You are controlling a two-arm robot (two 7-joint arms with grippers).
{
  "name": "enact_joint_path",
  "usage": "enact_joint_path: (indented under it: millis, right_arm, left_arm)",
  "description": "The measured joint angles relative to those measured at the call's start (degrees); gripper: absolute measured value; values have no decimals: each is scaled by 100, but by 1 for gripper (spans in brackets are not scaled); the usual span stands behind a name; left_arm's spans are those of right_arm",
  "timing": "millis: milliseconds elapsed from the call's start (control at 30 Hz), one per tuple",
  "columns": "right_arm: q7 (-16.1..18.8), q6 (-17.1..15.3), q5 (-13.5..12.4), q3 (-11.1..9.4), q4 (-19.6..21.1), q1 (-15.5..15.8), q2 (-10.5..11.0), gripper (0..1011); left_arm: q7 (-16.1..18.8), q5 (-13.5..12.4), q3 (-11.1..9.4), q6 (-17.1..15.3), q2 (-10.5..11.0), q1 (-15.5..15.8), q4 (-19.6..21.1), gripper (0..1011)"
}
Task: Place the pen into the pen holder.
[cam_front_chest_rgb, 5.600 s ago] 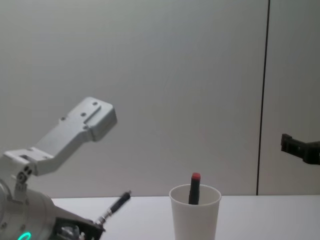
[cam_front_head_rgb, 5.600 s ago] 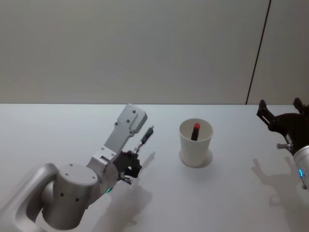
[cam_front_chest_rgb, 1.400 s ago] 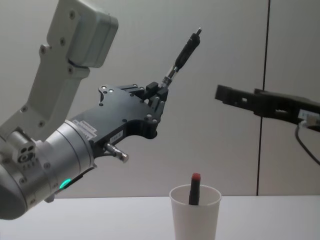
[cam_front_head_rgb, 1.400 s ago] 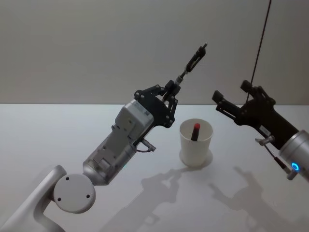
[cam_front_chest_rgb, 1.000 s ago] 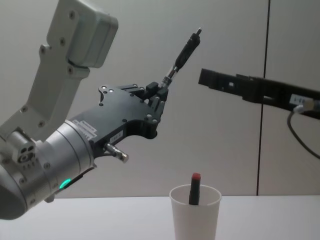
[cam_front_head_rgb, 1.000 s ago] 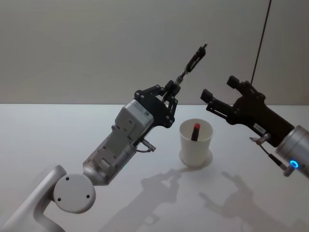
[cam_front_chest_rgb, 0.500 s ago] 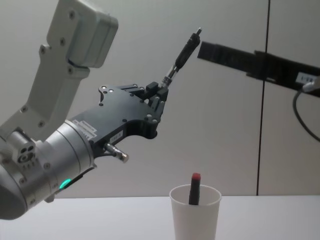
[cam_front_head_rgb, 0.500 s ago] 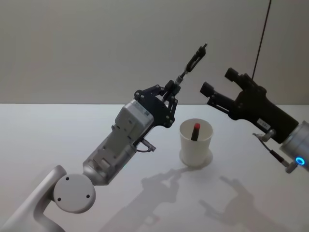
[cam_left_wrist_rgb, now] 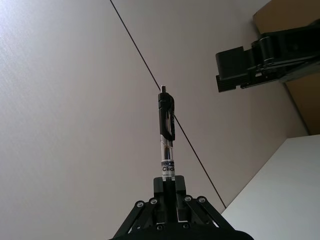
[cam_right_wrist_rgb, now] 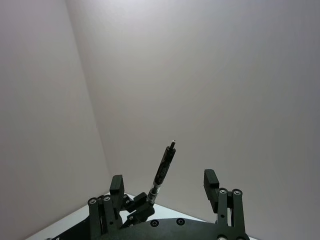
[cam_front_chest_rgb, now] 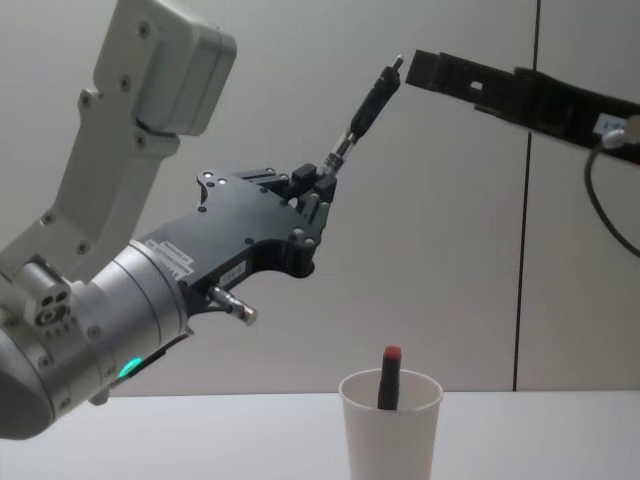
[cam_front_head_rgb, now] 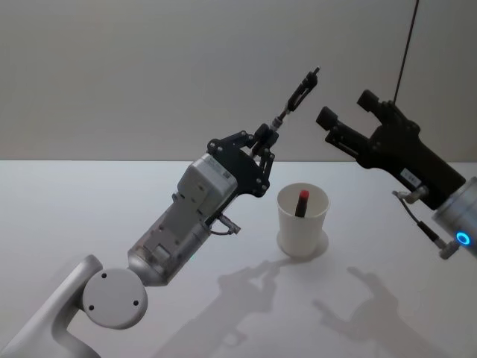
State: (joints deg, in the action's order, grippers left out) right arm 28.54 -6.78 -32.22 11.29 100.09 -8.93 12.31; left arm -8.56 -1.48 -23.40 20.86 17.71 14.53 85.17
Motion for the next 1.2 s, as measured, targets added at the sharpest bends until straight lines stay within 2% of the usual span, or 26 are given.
enact_joint_path:
  millis: [267, 533, 1200]
  right_arm:
    - [-486, -142, 195, 109, 136, -10, -115, 1002]
    - [-821, -303, 295, 201, 246, -29, -217, 1002]
    - [-1412, -812, 106, 289, 332, -104, -385, 1002]
  left_arm:
    - [0, 0, 0, 0, 0, 0, 0, 135]
    - [0, 0, 0, 0, 0, 0, 0, 135]
    - [0, 0, 0, 0, 0, 0, 0, 135]
